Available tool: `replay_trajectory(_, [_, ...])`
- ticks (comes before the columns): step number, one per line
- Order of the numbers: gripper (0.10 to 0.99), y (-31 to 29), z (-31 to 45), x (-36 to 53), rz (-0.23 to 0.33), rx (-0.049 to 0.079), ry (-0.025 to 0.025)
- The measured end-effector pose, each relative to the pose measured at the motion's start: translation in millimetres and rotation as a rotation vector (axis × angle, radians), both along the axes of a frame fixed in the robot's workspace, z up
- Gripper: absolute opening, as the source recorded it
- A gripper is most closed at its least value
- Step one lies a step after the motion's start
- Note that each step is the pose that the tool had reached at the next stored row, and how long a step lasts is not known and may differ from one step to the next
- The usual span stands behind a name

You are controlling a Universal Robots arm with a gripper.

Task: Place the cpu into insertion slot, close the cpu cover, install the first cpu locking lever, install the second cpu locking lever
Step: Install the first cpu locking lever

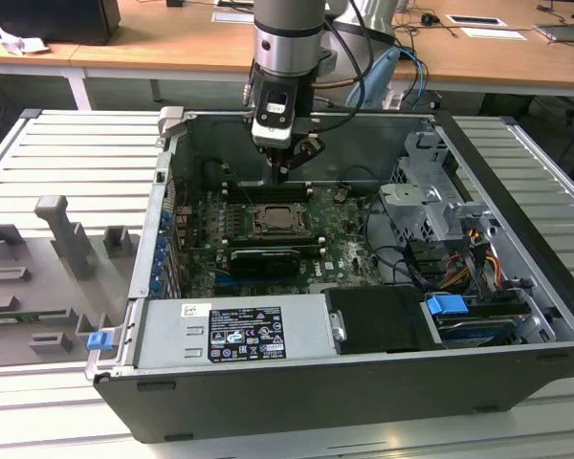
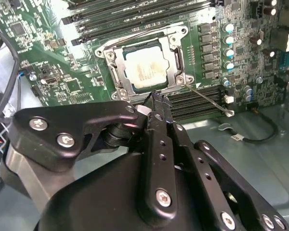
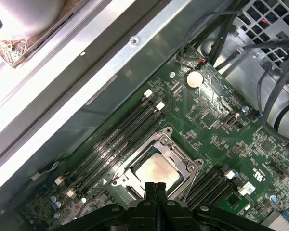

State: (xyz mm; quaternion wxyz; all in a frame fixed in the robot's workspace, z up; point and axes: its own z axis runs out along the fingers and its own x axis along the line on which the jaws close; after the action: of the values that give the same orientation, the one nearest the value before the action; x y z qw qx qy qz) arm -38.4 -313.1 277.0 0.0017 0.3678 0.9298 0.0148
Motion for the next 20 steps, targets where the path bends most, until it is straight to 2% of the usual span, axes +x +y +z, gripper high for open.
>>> replay_trajectory(2, [0.106, 0.0, 0.0, 0.0, 0.031, 0.0, 0.0])
replay_trajectory(4, [0.106, 0.0, -0.1, 0.0, 0.086, 0.0, 0.0])
replay_trajectory(16, [0.106, 0.0, -0.5, 0.0, 0.228, 0.0, 0.0])
replay_trajectory(18, [0.106, 0.0, -0.7, 0.0, 0.291, 0.0, 0.0])
replay_trajectory(20, [0.106, 0.0, -0.9, 0.0, 0.329, 0.0, 0.0])
